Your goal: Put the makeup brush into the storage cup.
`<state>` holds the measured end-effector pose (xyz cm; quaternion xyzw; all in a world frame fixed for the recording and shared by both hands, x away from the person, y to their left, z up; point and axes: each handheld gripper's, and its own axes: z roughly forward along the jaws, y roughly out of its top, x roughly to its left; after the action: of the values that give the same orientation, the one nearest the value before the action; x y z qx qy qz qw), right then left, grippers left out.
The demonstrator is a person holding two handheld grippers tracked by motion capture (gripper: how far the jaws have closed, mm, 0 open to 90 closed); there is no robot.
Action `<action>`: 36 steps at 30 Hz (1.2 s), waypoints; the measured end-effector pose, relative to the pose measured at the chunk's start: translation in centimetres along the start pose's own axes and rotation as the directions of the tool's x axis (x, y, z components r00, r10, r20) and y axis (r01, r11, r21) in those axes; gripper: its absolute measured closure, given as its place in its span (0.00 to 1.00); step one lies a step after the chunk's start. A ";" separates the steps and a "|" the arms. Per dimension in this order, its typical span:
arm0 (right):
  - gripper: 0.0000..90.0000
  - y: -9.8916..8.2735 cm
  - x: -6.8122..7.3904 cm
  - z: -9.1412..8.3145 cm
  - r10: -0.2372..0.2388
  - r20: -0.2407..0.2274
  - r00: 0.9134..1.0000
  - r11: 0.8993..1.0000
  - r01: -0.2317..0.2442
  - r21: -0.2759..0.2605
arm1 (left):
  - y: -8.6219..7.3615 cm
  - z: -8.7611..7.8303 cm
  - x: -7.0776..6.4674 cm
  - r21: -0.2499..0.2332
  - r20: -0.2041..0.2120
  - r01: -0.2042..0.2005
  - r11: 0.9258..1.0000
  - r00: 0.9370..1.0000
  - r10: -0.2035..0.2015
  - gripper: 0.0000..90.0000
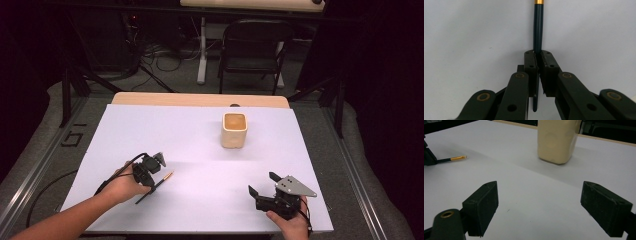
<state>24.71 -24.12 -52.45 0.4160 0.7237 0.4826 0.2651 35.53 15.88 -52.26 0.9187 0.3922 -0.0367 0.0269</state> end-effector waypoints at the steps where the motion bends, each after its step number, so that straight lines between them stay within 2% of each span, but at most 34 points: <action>1: 0.16 0.0 0.0 0.0 0.000 0.000 1.000 1.000 0.000 0.001 | 0.0 -0.1 0.0 0.000 0.002 -0.001 1.000 1.000 0.001 0.94; 18: 0.16 0.0 0.1 0.1 0.002 -0.006 1.000 1.000 -0.002 0.006 | -0.3 -2.2 0.2 -0.079 0.019 0.002 0.997 1.000 -0.001 0.94; 24: 0.16 0.0 0.1 0.1 0.002 -0.005 1.000 1.000 -0.002 0.005 | -0.3 -3.1 0.3 -0.129 0.031 0.010 0.992 0.999 -0.006 0.94; 33: 0.16 0.0 0.1 0.1 0.004 -0.004 1.000 1.000 -0.004 0.007 | -0.3 -3.8 0.5 -0.167 0.042 0.006 0.986 0.999 0.001 0.94; 36: 0.16 0.0 0.0 0.1 0.003 -0.005 1.000 1.000 -0.003 0.008 | -0.4 -4.0 0.6 -0.189 0.040 0.006 0.982 0.999 0.001 0.94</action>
<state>24.78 -24.02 -52.54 0.4170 0.7256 0.4812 0.2609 35.80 16.88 -48.34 0.9106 0.3945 -0.0176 0.1217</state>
